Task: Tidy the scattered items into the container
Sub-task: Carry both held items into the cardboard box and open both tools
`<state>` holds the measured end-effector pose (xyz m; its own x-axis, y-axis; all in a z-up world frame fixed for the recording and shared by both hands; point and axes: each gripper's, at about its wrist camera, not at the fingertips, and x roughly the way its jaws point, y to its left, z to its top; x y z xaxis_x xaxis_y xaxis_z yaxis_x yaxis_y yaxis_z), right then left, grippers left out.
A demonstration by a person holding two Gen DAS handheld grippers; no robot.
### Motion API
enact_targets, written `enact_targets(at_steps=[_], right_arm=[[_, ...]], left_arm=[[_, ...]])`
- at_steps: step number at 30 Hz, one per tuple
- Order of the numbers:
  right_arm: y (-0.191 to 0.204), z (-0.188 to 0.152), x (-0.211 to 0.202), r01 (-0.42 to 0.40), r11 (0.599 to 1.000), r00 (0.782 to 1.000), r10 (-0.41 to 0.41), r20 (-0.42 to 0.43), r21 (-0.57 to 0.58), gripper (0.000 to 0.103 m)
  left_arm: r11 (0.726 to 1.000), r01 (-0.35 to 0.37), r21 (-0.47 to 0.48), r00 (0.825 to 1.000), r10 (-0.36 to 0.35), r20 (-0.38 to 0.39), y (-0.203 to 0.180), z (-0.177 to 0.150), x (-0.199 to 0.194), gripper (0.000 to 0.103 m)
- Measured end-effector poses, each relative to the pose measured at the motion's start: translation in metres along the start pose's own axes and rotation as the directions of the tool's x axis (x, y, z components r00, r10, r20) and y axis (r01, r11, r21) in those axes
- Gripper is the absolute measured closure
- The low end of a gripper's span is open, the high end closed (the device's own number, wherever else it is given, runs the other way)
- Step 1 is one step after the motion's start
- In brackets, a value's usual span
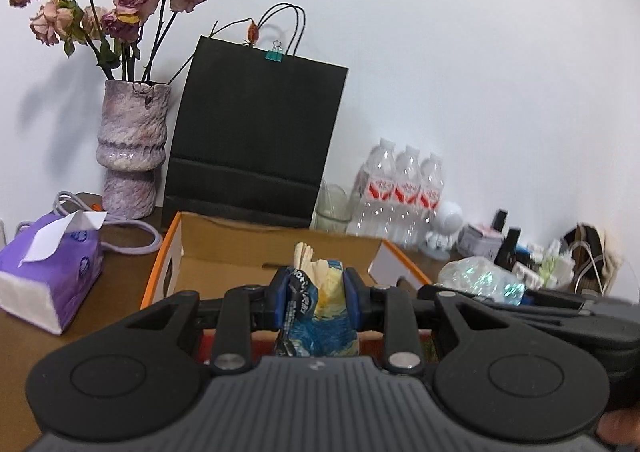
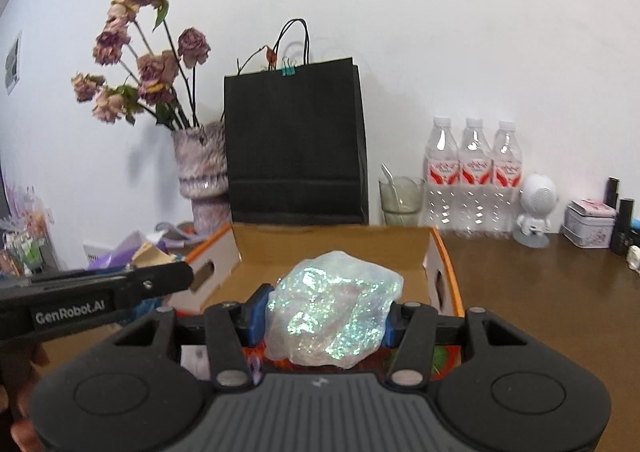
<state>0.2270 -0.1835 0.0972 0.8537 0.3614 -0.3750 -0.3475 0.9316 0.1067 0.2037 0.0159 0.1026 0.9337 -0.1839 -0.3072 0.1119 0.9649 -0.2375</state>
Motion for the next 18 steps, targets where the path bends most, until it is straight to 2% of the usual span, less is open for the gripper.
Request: enact_targets(at_steps=[9, 15, 18], right_arm=[[-0.001, 0.024, 0.054, 0.001, 1.0, 1.0, -0.001, 0.01, 0.027, 0.053], [-0.01, 0.028, 0.087, 0.003, 1.0, 1.0, -0.002, -0.029, 0.029, 0.053], [-0.014, 0.02, 0.102, 0.002, 0.999, 0.997, 0.001, -0.076, 0.033, 0.053]], left_arm=[[0.996, -0.032, -0.079, 0.999, 0.032, 0.009, 0.021, 0.026, 0.048, 0.074], [0.994, -0.079, -0.069, 0.997, 0.077, -0.031, 0.03, 0.025, 0.081, 0.074], [0.992, -0.105, -0.065, 0.992, 0.101, -0.071, 0.036, 0.018, 0.093, 0.074]])
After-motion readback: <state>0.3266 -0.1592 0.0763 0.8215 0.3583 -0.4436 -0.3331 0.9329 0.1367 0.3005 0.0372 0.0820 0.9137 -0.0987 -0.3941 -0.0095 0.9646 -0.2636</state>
